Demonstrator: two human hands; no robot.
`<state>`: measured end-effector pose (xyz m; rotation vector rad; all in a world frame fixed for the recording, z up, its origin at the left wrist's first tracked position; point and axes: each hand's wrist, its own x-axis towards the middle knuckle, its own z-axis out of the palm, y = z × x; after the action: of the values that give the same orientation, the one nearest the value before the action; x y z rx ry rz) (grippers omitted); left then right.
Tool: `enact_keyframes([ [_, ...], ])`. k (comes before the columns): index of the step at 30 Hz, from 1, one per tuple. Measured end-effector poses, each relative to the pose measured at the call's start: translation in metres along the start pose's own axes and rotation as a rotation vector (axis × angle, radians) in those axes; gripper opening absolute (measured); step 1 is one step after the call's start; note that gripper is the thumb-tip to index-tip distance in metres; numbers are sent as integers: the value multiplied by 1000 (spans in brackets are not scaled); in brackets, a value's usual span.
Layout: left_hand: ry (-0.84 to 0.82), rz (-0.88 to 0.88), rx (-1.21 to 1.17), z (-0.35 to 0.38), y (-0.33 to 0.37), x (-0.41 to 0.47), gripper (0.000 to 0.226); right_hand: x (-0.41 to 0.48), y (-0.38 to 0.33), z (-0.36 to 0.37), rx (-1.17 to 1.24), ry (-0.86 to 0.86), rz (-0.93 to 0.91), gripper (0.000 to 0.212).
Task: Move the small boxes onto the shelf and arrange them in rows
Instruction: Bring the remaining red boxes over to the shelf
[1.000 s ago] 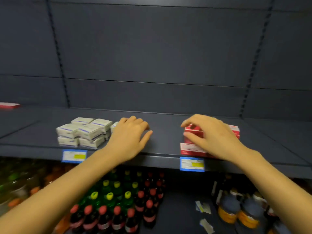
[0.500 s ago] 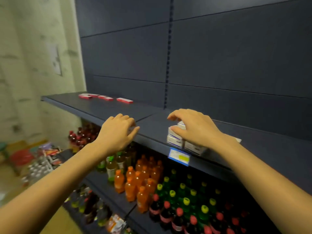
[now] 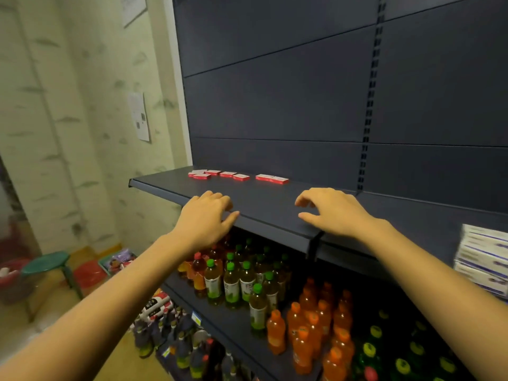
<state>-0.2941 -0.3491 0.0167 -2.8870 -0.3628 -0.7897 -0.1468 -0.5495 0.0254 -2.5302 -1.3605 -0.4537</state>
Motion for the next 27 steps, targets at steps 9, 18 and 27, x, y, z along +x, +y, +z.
enact_keyframes([
  [9,-14,12,-55,39,-77,44,39,107,-15,45,-33,-68,91,29],
  [18,-56,31,-68,102,-135,126,39,224,22,93,-89,-99,225,31],
  [27,-88,93,-105,153,-173,205,37,311,77,141,-105,-169,472,52],
])
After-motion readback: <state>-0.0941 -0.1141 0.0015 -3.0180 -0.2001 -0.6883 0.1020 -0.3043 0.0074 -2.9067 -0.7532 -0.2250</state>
